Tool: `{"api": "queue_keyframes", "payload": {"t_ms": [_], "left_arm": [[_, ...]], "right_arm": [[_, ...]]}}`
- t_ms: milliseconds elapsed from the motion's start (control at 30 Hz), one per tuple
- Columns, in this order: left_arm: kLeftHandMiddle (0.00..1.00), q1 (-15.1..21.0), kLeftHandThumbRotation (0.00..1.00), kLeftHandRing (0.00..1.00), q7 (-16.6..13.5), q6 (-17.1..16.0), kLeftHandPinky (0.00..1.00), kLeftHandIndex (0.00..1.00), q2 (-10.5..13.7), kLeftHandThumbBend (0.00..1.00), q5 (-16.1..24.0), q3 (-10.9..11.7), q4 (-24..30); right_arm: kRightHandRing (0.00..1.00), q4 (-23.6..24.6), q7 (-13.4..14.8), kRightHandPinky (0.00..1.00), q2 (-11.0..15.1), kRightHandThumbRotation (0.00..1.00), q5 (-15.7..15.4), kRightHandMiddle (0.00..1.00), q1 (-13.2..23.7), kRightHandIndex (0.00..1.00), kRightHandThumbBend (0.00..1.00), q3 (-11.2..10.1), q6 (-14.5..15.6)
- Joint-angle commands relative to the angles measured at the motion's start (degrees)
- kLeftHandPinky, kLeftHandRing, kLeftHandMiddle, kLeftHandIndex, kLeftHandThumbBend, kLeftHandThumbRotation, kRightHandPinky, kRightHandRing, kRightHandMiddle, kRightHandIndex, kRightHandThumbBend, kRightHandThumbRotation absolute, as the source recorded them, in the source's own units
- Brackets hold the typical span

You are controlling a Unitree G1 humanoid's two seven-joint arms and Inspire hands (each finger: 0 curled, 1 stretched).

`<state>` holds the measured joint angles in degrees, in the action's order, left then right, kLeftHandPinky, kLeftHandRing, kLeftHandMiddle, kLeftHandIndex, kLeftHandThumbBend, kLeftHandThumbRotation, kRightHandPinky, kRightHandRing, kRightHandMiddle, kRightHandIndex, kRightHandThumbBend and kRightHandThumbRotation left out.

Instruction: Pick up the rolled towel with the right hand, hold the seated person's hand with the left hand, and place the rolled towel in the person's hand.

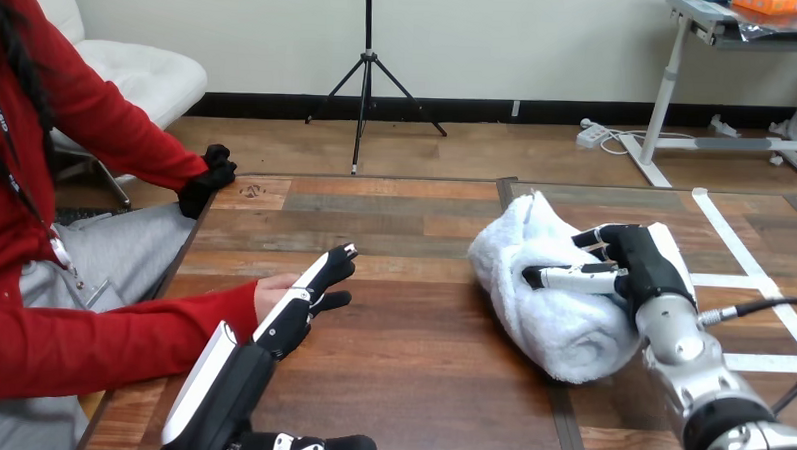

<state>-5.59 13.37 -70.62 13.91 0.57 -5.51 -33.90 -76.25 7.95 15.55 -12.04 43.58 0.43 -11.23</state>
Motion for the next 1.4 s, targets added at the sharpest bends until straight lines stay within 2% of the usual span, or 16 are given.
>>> {"api": "queue_keyframes", "payload": {"t_ms": [0, 200, 400, 633, 933, 1367], "left_arm": [[0.96, 2.8, 0.62, 0.94, 0.3, -0.1, 0.86, 0.94, 1.1, 1.00, -0.7, 0.7, 2.6], [0.96, 2.7, 0.61, 0.94, 0.7, 0.4, 0.86, 0.94, 1.2, 1.00, -1.6, 0.4, 2.7], [0.96, 2.6, 0.60, 0.94, 0.6, 0.5, 0.86, 0.94, 1.4, 1.00, -1.4, 0.6, 2.9], [0.95, 2.2, 0.59, 0.93, 1.9, 2.2, 0.85, 0.94, 2.2, 1.00, -2.6, -0.1, 3.8], [0.92, 2.0, 0.56, 0.90, 4.8, 4.0, 0.87, 0.93, 3.1, 1.00, -4.6, -0.8, 4.8], [0.91, 1.1, 0.55, 0.90, 6.7, 6.0, 0.89, 0.91, 3.4, 1.00, -4.9, -0.3, 6.8]], "right_arm": [[0.42, 4.9, 2.2, 0.34, -1.3, 0.00, 1.5, 0.52, -0.8, 0.52, 0.80, -1.3, -7.2], [0.40, 6.7, 4.1, 0.33, -1.8, 0.00, 1.7, 0.51, -3.7, 0.51, 0.78, -1.5, -14.5], [0.39, 7.8, 5.4, 0.32, -2.2, 0.00, 1.7, 0.49, -5.5, 0.49, 0.76, -1.5, -18.6], [0.37, 8.9, 8.2, 0.30, -3.2, 0.00, 1.1, 0.48, -8.2, 0.47, 0.76, -1.3, -24.9], [0.35, 9.1, 11.0, 0.28, -4.1, 0.00, 0.3, 0.46, -10.0, 0.46, 0.76, -1.2, -30.1], [0.33, 9.4, 14.7, 0.27, -5.4, 0.00, -1.0, 0.43, -11.5, 0.45, 0.75, -0.9, -34.1]]}}
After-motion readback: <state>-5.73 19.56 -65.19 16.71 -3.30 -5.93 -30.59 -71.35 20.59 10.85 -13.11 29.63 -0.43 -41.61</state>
